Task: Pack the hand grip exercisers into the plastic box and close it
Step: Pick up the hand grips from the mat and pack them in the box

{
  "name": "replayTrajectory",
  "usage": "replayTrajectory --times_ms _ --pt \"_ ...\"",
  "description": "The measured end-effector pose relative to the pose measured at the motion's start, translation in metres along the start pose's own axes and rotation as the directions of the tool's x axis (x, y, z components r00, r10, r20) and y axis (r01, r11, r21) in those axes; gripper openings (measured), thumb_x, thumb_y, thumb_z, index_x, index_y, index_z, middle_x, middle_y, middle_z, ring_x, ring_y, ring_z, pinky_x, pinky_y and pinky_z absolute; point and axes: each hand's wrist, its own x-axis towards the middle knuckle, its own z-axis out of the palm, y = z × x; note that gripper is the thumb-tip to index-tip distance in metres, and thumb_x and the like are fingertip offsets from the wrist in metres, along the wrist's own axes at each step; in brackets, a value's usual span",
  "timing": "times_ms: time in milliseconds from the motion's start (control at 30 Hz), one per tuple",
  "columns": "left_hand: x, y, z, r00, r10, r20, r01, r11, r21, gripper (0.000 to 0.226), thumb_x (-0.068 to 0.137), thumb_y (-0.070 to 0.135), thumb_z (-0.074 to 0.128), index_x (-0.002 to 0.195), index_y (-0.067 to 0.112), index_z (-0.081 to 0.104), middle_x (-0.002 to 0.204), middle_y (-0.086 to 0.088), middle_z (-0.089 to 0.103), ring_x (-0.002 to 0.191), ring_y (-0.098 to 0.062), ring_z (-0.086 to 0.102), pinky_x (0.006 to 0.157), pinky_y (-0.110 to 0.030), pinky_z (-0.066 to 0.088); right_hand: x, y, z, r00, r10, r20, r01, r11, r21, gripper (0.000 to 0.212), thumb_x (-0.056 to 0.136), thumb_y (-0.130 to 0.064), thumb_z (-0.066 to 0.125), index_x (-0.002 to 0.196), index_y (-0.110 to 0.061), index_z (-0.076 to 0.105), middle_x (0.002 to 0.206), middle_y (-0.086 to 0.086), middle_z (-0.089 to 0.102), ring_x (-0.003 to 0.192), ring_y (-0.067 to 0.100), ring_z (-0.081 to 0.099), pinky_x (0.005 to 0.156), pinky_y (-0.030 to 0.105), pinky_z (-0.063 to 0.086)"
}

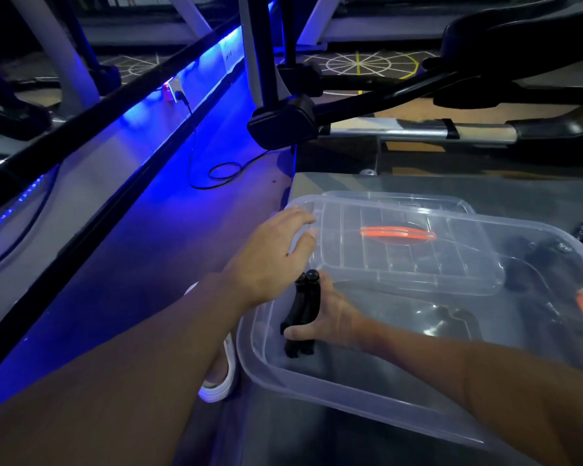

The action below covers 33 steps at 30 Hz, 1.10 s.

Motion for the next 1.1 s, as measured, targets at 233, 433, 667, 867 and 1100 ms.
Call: replayTrajectory --times_ms 233,433,667,867,1100 --pt "0.002 0.001 -0.001 0.999 0.038 0.036 -0.041 0.995 0.089 0.052 0.094 0.041 0.035 0.132 0.013 0.056 0.137 0.001 0.054 0.131 -0.012 0.043 0.106 -0.018 0.027 -0.003 -0.006 -0.009 0.997 0.03 0.077 -0.029 0.999 -0.021 0.102 0.06 -0.036 0.09 0.136 -0.024 0.024 0.127 -0.008 0.044 0.118 0.007 0.046 0.094 0.02 0.038" --pt "0.015 0.027 0.001 0.991 0.129 -0.03 -0.119 0.967 0.226 0.063 0.086 0.051 0.028 0.125 0.014 0.061 0.128 -0.001 0.061 0.124 -0.02 0.05 0.106 -0.041 0.036 -0.02 -0.02 -0.067 0.983 0.119 0.138 -0.101 0.986 -0.132 0.092 0.08 -0.035 0.077 0.148 -0.012 0.02 0.128 0.001 0.042 0.117 0.013 0.047 0.098 0.025 0.038" --pt "0.055 0.108 0.02 0.945 0.263 -0.195 -0.266 0.964 0.01 0.041 0.088 0.034 0.043 0.115 0.013 0.065 0.114 -0.002 0.066 0.108 -0.023 0.059 0.097 -0.042 0.046 -0.082 -0.033 -0.173 0.857 -0.164 -0.489 0.068 0.976 -0.209 0.01 0.088 -0.011 0.064 0.097 -0.012 0.068 0.083 0.0 0.069 0.074 0.014 0.063 0.075 0.028 0.052" --pt "0.035 0.193 0.076 0.843 0.537 0.034 -0.529 0.84 -0.121 0.035 0.088 0.029 0.046 0.115 0.013 0.063 0.116 0.003 0.061 0.11 -0.011 0.055 0.1 -0.024 0.04 -0.173 0.008 -0.26 0.61 -0.093 -0.787 -0.049 0.987 -0.154 0.016 0.084 -0.009 0.061 0.082 -0.024 0.065 0.071 -0.002 0.068 0.064 0.011 0.06 0.061 0.019 0.048" --pt "0.036 0.264 0.171 0.791 0.524 0.317 -0.561 0.827 0.033 0.059 0.085 0.049 0.03 0.125 0.016 0.056 0.128 0.001 0.057 0.121 -0.018 0.05 0.104 -0.036 0.038 -0.275 0.132 -0.288 0.514 0.277 -0.812 -0.42 0.906 0.043 0.013 0.083 -0.012 0.06 0.091 -0.013 0.069 0.086 0.006 0.071 0.08 0.021 0.064 0.071 0.027 0.048"
